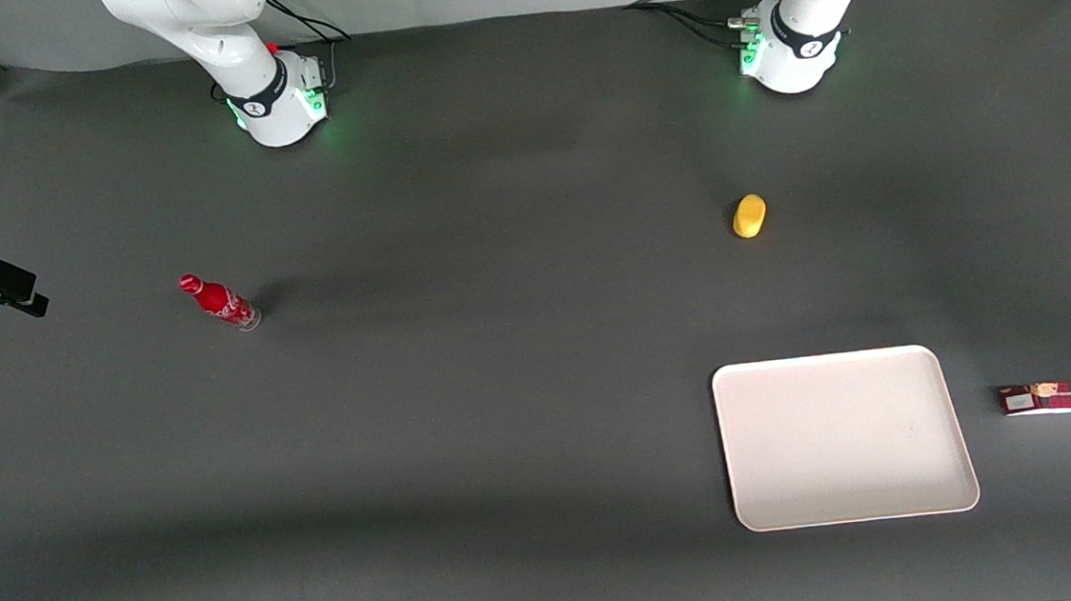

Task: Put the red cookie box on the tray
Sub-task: 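Move the left gripper down over the red plaid shortbread box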

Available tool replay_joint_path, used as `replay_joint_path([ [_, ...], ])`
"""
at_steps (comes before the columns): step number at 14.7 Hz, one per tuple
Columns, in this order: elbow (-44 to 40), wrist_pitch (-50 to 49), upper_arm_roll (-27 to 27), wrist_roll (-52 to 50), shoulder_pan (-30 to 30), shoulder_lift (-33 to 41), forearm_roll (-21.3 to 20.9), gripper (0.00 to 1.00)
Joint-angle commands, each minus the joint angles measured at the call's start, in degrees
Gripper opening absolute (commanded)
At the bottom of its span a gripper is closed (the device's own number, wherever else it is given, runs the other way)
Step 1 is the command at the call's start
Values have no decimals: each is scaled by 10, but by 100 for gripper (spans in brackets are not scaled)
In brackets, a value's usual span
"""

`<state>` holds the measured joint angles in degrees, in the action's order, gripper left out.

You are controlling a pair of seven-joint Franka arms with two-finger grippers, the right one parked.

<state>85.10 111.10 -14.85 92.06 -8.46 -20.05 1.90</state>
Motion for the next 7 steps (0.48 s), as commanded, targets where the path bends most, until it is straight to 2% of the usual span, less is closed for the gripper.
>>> replay_joint_path([
  [1, -34, 71, -2, 136, -20, -77, 42, 100],
  [7, -140, 134, -2, 198, -35, -227, 50, 100],
])
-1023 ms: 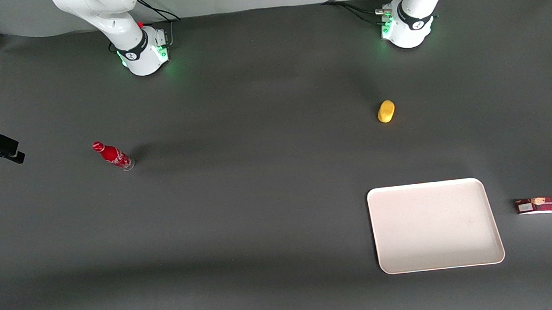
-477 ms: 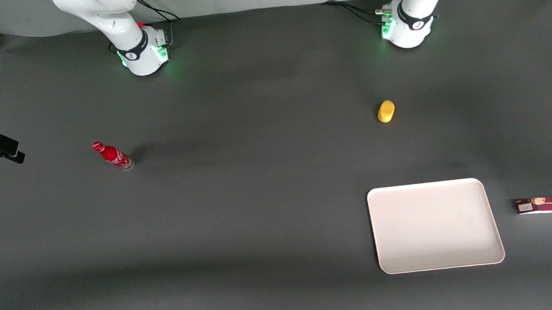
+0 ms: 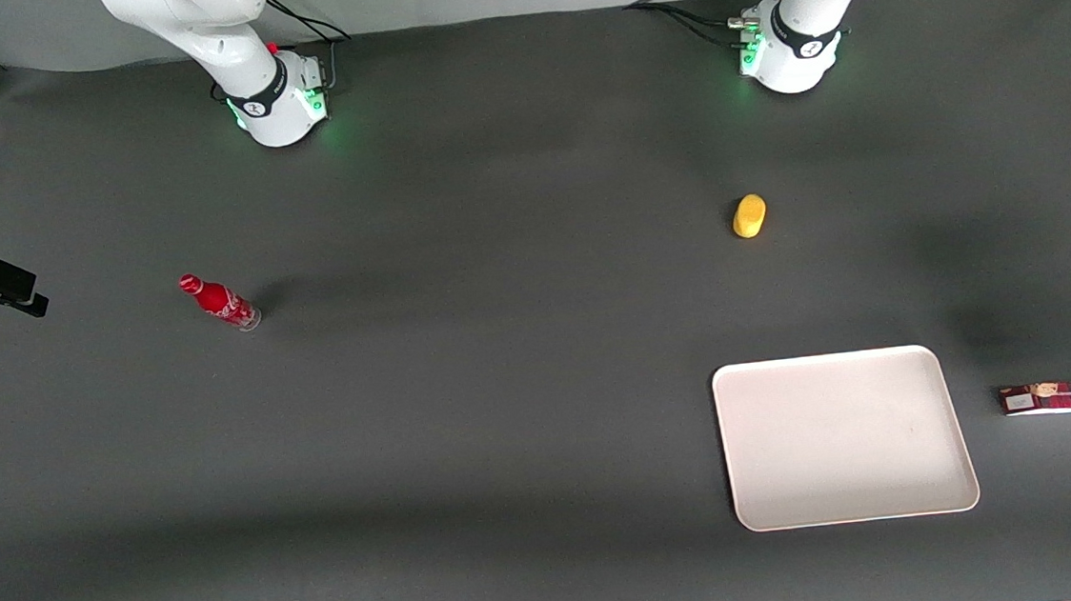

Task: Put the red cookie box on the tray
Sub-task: 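Move the left gripper down over the red plaid shortbread box, then close the left gripper on the end of the shortbread box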

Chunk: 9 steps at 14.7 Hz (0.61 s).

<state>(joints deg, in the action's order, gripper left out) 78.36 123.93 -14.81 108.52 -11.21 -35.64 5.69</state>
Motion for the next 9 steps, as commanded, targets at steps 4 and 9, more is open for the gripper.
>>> replay_joint_path([
  [4, -115, 36, 1, 74, -18, -144, 57, 100],
  [9, -117, 46, 0, 79, -15, -180, 76, 100],
])
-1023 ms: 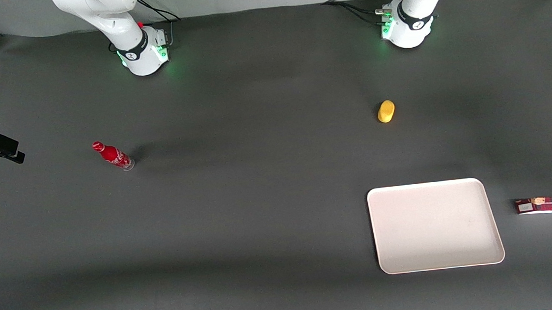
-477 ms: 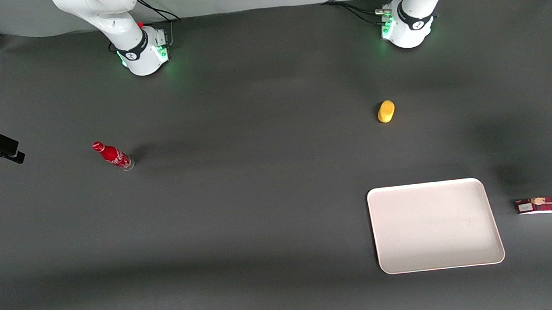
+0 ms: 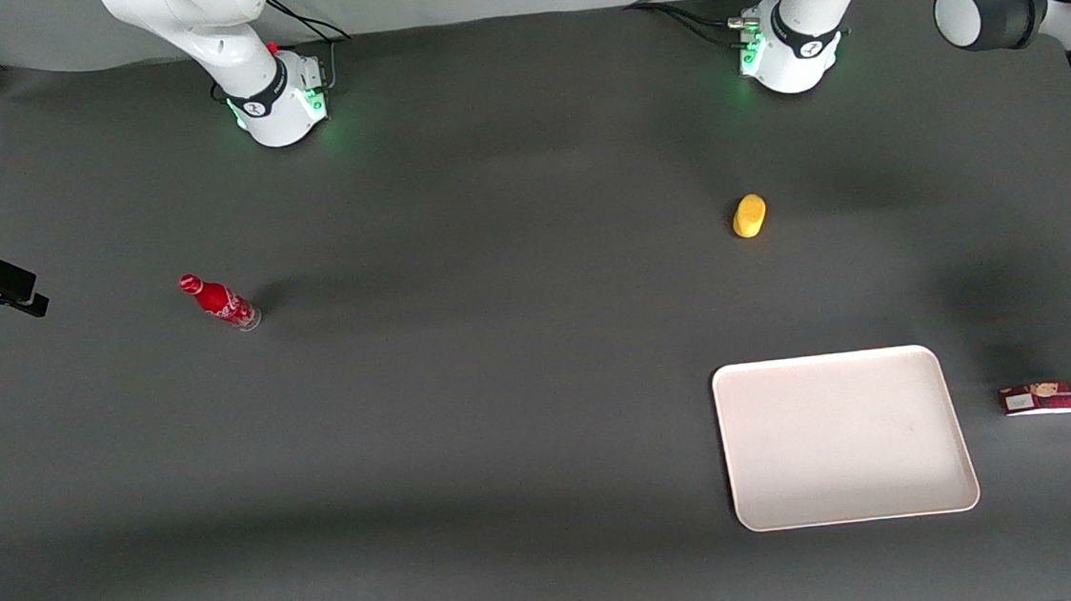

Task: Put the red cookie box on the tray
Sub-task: 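Close the left gripper on the end of the shortbread box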

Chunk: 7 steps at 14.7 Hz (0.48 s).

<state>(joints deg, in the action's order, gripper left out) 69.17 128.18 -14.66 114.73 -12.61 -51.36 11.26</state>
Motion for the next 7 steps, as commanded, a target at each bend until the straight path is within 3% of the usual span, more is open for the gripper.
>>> replay_joint_path([
  [1, -26, 16, -1, 17, 0, -27, 23, 100],
  [7, -14, 34, -2, 17, -3, -43, 24, 100],
])
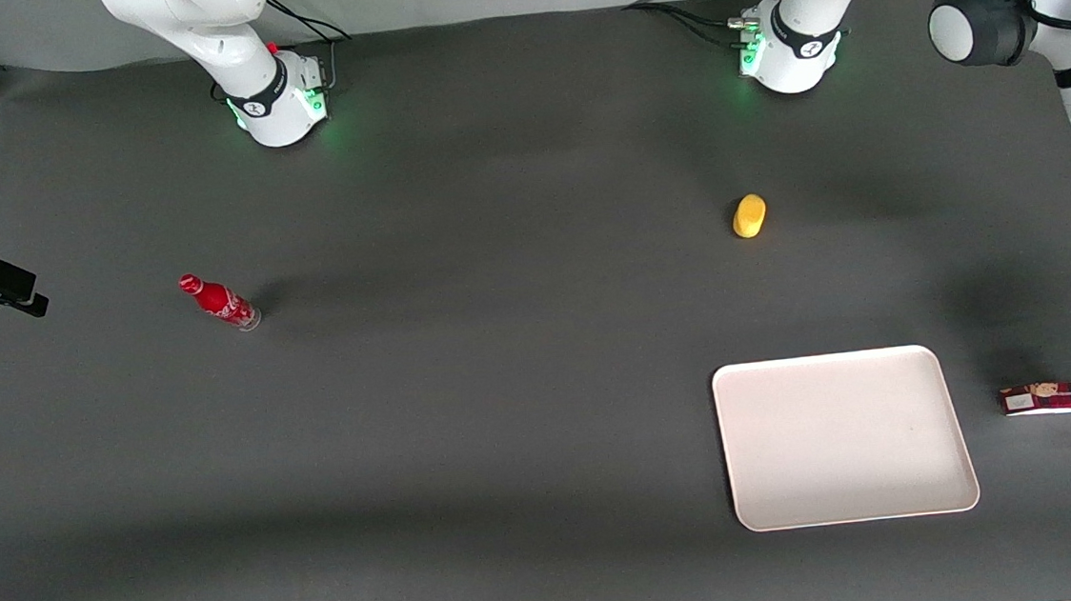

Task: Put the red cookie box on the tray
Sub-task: 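Close the left gripper on the end of the shortbread box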

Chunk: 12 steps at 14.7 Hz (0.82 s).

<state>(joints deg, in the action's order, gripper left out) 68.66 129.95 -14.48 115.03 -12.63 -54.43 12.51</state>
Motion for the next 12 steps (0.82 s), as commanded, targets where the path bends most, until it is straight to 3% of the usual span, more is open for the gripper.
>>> replay_joint_path([
  [1, -8, 20, -4, 14, -3, -14, 13, 100],
  [3, -8, 20, -4, 14, -3, -14, 13, 97],
  [4, -8, 20, -4, 13, -3, -14, 13, 91],
  [12, 0, 7, -6, 11, -4, -9, 25, 8],
])
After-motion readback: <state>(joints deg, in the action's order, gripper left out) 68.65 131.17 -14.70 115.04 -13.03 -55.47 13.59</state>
